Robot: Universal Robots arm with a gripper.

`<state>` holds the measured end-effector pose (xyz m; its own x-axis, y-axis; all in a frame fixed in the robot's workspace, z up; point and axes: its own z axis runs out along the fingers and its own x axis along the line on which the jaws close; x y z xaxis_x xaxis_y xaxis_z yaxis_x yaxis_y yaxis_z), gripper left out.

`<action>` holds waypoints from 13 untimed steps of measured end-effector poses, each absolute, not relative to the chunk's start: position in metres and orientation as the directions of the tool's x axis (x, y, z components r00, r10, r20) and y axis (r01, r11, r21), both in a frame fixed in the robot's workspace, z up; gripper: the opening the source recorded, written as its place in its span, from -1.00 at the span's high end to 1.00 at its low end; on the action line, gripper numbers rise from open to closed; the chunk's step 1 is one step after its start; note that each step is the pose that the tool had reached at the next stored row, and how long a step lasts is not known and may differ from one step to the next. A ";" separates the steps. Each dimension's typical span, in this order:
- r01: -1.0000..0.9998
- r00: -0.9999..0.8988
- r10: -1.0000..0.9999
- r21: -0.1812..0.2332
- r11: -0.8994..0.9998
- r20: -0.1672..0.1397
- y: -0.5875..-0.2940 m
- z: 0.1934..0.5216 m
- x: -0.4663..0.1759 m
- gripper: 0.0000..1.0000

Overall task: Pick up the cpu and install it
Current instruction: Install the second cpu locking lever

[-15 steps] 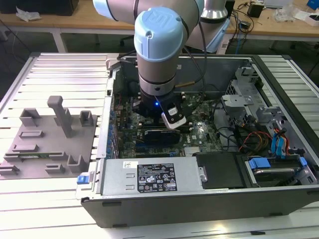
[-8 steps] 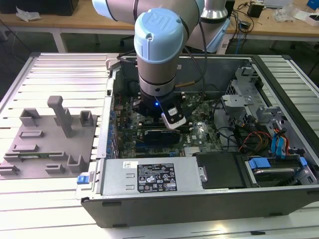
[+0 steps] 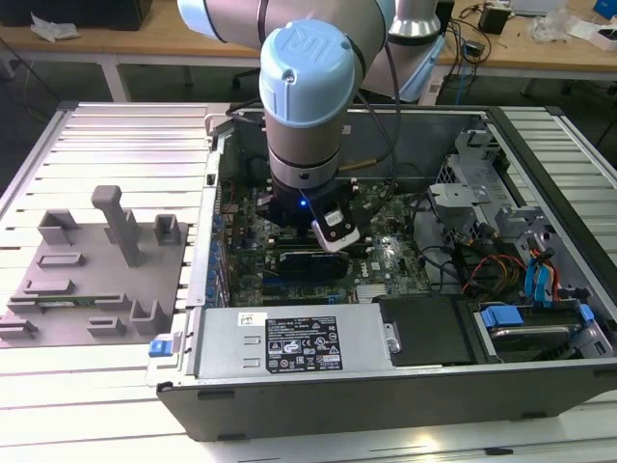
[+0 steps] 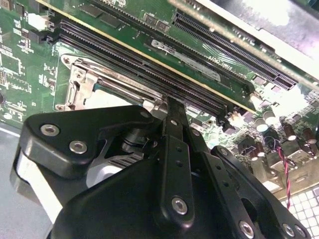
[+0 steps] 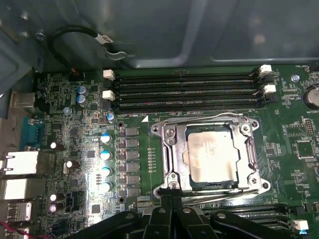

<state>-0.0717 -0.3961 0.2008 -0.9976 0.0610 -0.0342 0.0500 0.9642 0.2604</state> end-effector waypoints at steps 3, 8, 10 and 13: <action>0.050 -0.998 0.061 0.270 0.962 -0.034 -0.396 0.200 -0.072 0.79; 0.050 -0.998 0.061 0.278 0.959 -0.034 -0.396 0.199 -0.072 0.79; 0.050 -0.998 0.062 0.280 0.959 -0.034 -0.396 0.199 -0.073 0.79; 0.049 -0.997 0.062 0.282 0.958 -0.036 -0.396 0.198 -0.074 0.79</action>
